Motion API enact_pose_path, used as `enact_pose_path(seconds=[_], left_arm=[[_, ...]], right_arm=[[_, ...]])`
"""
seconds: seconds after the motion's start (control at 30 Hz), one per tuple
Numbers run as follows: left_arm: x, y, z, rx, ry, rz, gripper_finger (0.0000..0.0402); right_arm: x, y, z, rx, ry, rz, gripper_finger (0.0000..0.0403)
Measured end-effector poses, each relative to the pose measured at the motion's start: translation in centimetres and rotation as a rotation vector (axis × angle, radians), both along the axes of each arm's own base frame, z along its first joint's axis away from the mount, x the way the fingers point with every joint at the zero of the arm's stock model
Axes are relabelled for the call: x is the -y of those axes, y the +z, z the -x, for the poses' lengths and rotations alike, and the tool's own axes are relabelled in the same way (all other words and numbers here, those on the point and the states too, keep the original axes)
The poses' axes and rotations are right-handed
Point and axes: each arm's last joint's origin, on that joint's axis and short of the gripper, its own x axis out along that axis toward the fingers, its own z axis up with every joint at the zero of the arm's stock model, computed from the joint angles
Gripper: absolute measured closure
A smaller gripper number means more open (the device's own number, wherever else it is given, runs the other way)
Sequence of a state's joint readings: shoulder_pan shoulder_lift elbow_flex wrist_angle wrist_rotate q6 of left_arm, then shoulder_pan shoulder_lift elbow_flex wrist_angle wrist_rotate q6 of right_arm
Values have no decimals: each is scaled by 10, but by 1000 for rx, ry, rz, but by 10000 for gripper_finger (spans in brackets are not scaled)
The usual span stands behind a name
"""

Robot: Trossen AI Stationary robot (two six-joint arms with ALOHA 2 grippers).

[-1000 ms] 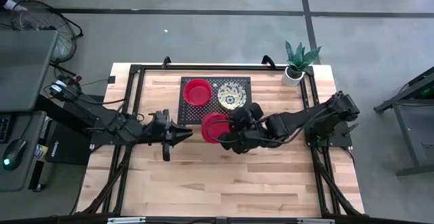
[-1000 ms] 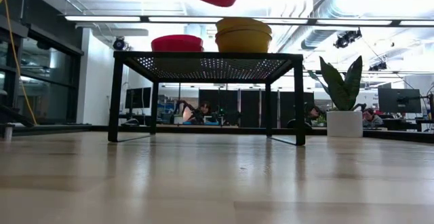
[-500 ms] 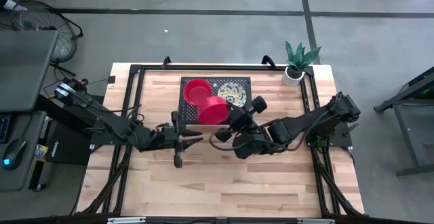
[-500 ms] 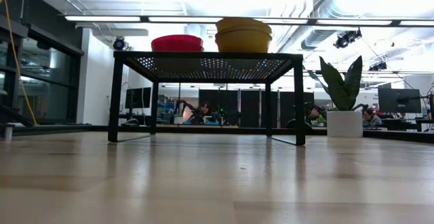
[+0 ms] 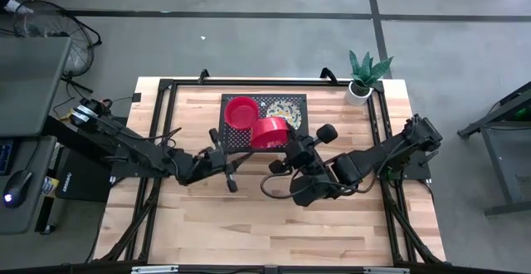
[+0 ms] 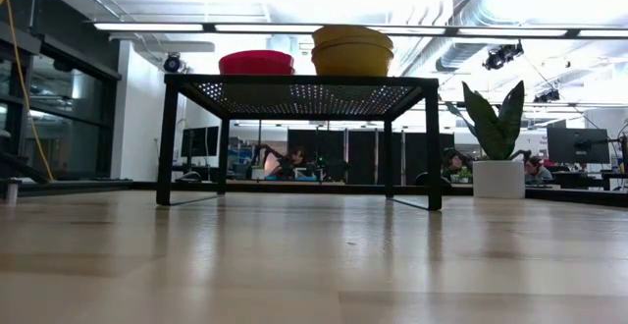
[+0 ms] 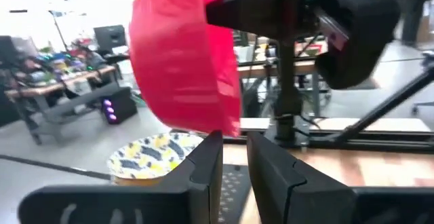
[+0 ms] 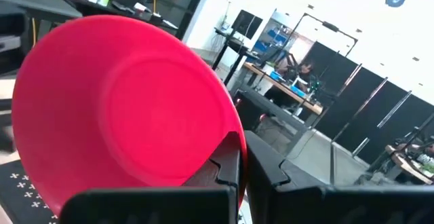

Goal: Pick & Place Mini bowls
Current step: Stack the red bowl on top of the other red bowl on the shelf

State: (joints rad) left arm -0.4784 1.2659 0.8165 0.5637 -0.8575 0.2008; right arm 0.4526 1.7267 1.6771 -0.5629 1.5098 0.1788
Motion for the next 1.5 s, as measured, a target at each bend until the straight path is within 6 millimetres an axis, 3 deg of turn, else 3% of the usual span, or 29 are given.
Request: enact_pose_path(seconds=[0.2,0.47,0.67,1.17,1.5], left_arm=[[-2,1,-1,-10,21,-50,313],[-5,1,0,-20,119,-40,208],[-11,1,-2,-12,151,-32,152],[-38,9,-13,76,92,-18,142],[-40,8,-13,95,132,42,143]], right_arm=[[2,2,2,0,-6,4,403],[11,14,10,31,-36,2,403],[20,8,6,10,-52,2,403],[28,6,0,-6,-4,-48,403],[37,5,-4,-15,7,-73,403]])
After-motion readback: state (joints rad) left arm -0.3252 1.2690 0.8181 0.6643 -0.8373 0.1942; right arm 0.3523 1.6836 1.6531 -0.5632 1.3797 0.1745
